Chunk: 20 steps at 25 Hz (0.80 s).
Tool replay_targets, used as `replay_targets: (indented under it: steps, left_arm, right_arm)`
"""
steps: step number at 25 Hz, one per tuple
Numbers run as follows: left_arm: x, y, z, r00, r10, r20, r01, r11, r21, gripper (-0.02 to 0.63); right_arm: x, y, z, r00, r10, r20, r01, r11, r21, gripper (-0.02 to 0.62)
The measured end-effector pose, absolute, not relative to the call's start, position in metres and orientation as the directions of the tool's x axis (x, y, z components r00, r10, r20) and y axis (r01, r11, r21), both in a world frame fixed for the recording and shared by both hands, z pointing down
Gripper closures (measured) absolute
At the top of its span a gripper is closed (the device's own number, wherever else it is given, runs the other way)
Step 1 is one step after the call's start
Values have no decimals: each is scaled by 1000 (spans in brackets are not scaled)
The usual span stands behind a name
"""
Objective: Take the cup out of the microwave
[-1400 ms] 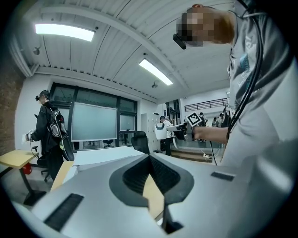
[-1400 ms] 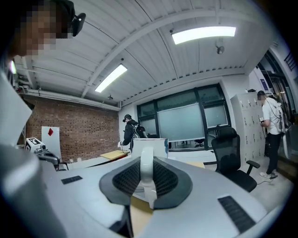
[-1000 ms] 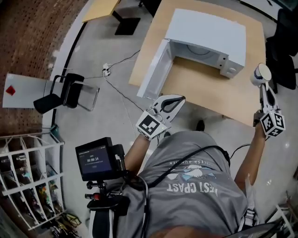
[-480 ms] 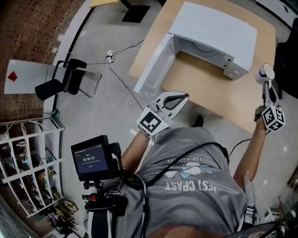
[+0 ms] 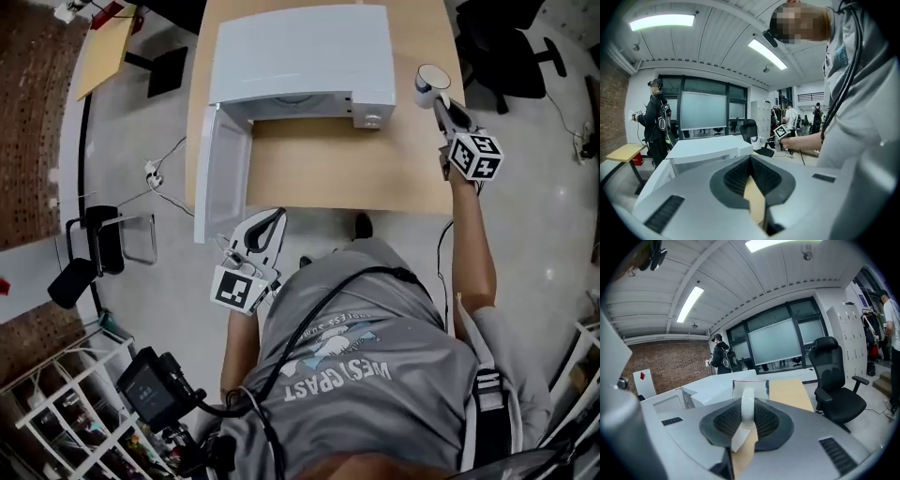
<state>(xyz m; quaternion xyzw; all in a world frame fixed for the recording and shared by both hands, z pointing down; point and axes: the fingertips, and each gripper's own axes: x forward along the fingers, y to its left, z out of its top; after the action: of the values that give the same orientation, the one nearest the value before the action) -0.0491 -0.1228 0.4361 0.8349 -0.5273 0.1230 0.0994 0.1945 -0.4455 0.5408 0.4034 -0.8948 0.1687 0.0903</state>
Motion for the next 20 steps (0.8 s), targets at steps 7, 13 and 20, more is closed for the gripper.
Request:
replay_targets:
  steps: [7,13,20]
  left_arm:
    - [-40,-139,444,406,-852,331,-909,-414,49,563]
    - [-34,-149,450,395,-854,337,-915,-398,65,563]
    - [-32,-153,464,386,-840,380,-918,-390,71,563]
  right_arm:
    - [195,-477,578,-663,-675,324,-748,620,-238,528]
    - [195,-504,608,-658,-669,345,-751,618,-234,528]
    - [196,-522,655,-640,-652,405,-763,603,-234,528]
